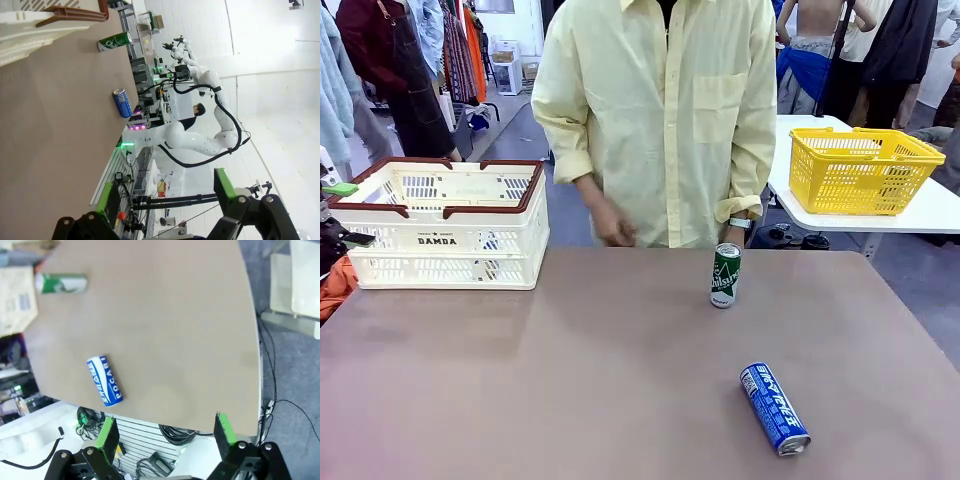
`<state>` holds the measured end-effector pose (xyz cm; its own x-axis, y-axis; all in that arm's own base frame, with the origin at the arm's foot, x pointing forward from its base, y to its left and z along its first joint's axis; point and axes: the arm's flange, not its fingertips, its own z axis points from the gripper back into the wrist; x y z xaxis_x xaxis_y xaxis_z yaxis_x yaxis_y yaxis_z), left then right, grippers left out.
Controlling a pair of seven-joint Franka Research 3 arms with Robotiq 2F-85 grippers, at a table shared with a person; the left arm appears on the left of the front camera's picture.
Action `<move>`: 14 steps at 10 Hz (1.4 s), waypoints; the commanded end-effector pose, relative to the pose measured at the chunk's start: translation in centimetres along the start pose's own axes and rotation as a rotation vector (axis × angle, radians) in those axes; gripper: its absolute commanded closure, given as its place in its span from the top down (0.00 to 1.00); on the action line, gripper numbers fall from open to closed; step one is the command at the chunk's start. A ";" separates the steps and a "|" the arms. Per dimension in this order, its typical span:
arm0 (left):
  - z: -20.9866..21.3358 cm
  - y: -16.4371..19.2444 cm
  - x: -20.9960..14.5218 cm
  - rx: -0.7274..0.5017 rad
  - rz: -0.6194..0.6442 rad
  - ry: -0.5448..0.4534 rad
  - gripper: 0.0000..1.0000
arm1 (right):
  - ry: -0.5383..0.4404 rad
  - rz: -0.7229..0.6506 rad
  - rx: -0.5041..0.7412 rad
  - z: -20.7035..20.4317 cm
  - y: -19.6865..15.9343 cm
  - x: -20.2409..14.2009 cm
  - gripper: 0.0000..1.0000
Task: Place the drinks into the Shopping basket.
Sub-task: Pick up one drink and place it into the Shopping basket.
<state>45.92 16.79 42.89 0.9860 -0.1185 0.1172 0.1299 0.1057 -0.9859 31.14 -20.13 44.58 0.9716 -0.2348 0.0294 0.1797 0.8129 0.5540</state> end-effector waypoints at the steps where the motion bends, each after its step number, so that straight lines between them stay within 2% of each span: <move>1: -0.1 -0.3 -0.2 -0.010 -0.008 -0.003 1.00 | -0.015 0.089 -0.017 -1.7 3.3 0.3 1.00; 5: -0.1 -0.3 -0.2 -0.010 -0.008 -0.003 1.00 | 0.153 0.323 -0.155 -12.5 15.3 -0.8 1.00; 7: -0.1 -0.3 -0.2 -0.010 -0.008 -0.003 1.00 | 0.188 0.407 -0.261 -18.4 20.1 -2.5 1.00; 10: -0.1 -0.3 -0.2 -0.010 -0.008 -0.003 1.00 | 0.204 0.450 -0.354 -26.2 23.5 -4.9 1.00; 12: -0.1 -0.3 -0.2 -0.010 -0.008 -0.003 1.00 | 0.188 0.471 -0.422 -29.6 24.0 -6.3 1.00; 14: -0.1 -0.3 -0.2 -0.010 -0.008 -0.003 1.00 | 0.157 0.454 -0.492 -31.7 23.1 -7.3 1.00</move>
<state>45.93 16.73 42.90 0.9859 -0.1196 0.1173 0.1301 0.1054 -0.9859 36.42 18.42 33.02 0.9585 0.2848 0.0129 -0.2839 0.9493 0.1354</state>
